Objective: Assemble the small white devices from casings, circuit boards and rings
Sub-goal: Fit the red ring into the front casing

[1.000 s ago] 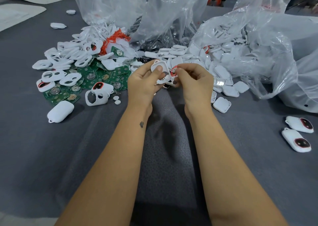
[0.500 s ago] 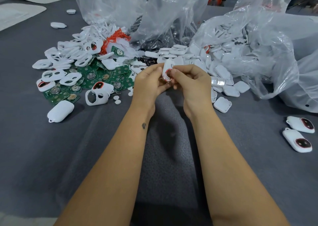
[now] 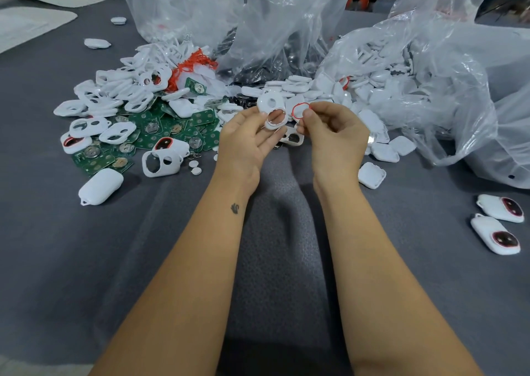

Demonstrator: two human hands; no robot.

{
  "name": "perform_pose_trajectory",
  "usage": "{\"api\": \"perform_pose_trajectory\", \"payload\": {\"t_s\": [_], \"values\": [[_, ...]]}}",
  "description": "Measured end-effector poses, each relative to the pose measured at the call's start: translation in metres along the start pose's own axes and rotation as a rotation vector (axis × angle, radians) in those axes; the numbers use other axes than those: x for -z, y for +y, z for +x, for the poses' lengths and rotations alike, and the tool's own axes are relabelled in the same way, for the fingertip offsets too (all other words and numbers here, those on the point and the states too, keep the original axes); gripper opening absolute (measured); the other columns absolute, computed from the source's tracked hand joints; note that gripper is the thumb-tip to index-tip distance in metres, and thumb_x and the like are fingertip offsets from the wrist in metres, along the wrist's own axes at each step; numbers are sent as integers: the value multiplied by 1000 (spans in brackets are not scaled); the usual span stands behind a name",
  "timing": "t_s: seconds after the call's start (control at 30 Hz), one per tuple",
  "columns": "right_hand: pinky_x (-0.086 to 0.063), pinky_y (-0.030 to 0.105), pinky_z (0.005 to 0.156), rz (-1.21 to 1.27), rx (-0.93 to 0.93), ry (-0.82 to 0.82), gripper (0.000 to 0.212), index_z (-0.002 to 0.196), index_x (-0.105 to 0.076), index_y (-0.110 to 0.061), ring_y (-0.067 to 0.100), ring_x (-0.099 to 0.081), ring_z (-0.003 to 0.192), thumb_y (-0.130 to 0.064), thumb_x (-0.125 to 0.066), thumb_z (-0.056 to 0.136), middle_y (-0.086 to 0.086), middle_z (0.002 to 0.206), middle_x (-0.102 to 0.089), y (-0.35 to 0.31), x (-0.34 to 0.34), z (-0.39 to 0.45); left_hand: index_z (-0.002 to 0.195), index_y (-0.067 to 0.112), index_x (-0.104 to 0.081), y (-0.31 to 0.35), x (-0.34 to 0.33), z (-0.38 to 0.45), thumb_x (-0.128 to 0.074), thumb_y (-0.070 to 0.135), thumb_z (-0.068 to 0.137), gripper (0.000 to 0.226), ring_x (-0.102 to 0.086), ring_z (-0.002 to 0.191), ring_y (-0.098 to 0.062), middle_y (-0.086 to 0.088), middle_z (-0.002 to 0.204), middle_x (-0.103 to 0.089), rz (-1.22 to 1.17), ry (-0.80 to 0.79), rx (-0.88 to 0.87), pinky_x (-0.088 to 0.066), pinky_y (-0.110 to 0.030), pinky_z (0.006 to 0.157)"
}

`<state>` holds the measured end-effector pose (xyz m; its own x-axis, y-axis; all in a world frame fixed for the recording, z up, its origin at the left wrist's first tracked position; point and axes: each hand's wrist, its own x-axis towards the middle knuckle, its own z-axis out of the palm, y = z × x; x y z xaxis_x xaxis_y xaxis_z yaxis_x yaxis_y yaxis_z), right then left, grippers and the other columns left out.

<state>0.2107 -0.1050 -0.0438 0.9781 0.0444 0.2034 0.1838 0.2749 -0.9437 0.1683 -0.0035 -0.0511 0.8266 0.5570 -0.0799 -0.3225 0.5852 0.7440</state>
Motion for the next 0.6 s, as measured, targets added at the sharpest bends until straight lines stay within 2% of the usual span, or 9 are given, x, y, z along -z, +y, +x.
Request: {"api": "perform_pose_trajectory", "payload": {"t_s": [0.13,0.23,0.37,0.5,0.6], "values": [[-50,22,78,-377,283,-93,17,79,-68,-19,8,-61,86,-3,-72,78,-1,93,-63,3,-6,-9,91,3,-60,-1,1,0,-49,-7,91,15,-71,78,-20,-11,82,-73,6,-50,-4,-59,-30,80],[-50,29,85,-500,358,-156,13,79,-72,-14,9,-58,99,-1,-72,76,-2,104,-59,8,-8,-11,103,0,-59,-1,0,-1,-50,-7,91,17,-68,78,-18,-11,86,-70,5,-79,-2,-56,-27,78],[-49,23,82,-539,416,-158,13,79,-74,-12,6,-59,90,0,-72,74,-6,93,-65,12,-6,-9,96,3,-62,-1,-1,-4,-49,-9,93,18,-69,73,-12,-6,81,-72,51,-115,-28,-56,-24,77],[-48,15,79,-533,397,-135,24,96,-70,-22,4,-61,84,-8,-71,77,-11,90,-67,11,-6,-10,97,3,-62,-1,-2,-5,-50,-9,93,18,-70,77,-15,-9,86,-71,45,-117,-45,-56,-27,81],[-52,22,82,-486,338,-135,28,99,-67,-29,2,-63,82,-12,-72,77,-18,86,-66,9,-7,-11,98,2,-62,-1,-3,-5,-49,-9,94,17,-71,82,-17,-10,88,-72,16,-119,-50,-56,-28,83]]}}
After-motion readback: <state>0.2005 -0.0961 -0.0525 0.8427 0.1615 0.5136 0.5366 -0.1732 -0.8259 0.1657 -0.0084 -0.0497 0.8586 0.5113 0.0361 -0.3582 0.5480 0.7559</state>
